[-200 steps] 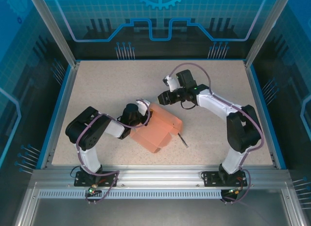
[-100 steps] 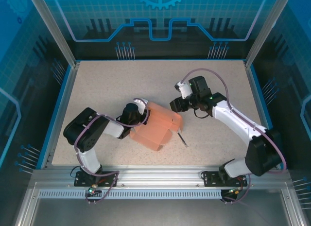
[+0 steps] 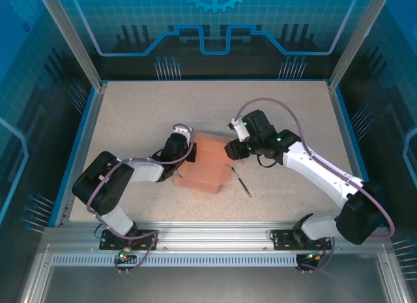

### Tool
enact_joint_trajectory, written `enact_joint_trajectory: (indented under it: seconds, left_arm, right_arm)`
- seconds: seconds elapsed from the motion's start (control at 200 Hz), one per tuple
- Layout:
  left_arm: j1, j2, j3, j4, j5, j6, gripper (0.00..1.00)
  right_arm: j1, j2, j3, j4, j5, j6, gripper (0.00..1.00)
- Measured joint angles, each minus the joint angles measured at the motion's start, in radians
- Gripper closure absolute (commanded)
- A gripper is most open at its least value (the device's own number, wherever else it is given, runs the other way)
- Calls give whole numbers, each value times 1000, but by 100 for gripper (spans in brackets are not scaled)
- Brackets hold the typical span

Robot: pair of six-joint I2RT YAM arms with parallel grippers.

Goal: Fold the paper box

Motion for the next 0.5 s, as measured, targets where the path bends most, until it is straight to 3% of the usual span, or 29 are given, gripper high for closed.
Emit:
enact_joint_trajectory:
  seconds: [0.21, 0.5]
  left_arm:
    - [-13, -28, 24, -93, -34, -28, 100]
    - [-29, -37, 66, -166, -56, -42, 100]
  right_arm:
    - [71, 114, 80, -3, 112, 0, 44]
    - [79, 198, 104, -14, 188, 19, 45]
